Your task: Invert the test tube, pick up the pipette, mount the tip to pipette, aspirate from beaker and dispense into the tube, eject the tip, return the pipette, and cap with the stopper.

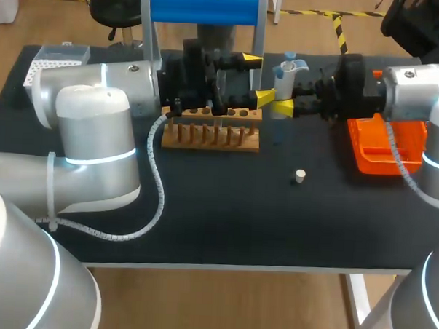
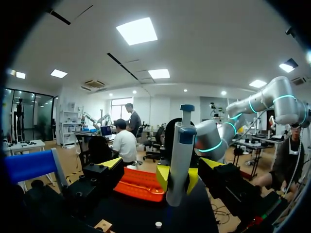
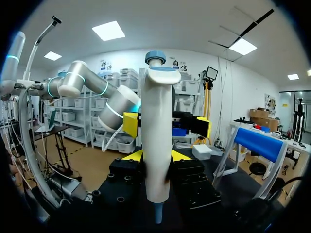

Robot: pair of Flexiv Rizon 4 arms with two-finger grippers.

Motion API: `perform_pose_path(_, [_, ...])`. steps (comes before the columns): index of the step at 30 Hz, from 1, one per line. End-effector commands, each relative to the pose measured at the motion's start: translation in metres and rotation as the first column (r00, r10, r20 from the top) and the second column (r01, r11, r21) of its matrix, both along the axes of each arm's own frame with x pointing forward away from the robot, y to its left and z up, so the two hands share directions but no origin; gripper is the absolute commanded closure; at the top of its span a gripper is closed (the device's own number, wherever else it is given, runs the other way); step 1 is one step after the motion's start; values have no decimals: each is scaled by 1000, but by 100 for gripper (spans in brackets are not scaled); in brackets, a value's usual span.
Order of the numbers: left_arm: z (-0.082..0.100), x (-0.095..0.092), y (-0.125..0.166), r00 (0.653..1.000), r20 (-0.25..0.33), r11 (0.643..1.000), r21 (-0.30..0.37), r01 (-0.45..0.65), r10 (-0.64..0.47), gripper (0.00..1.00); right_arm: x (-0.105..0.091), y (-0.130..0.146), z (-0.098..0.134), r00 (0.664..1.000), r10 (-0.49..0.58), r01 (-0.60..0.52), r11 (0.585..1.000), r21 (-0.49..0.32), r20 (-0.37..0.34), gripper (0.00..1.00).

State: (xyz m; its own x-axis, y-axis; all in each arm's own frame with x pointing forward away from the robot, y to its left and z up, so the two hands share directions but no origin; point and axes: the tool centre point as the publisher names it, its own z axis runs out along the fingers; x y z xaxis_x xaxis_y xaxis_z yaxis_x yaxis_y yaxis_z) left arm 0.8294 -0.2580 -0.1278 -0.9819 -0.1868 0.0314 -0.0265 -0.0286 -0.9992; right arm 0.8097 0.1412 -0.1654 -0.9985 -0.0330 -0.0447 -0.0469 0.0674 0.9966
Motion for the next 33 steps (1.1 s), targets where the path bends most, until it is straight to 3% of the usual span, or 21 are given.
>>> perform_pose_path(1, [-1, -1, -2, 1000, 3, 1000, -2, -8, 8, 0, 4, 9, -2, 1000, 0, 0, 1000, 1, -1, 100])
perform_pose_path(30, [-1, -1, -2, 1000, 3, 1000, -2, -8, 8, 0, 19, 29, -4, 999, -30, 32, 999, 39, -38, 100])
perform_pose_path(33, [-1, -1, -2, 1000, 3, 1000, -2, -8, 8, 15, 18, 31, -4, 999, -29, 31, 999, 40, -40, 100])
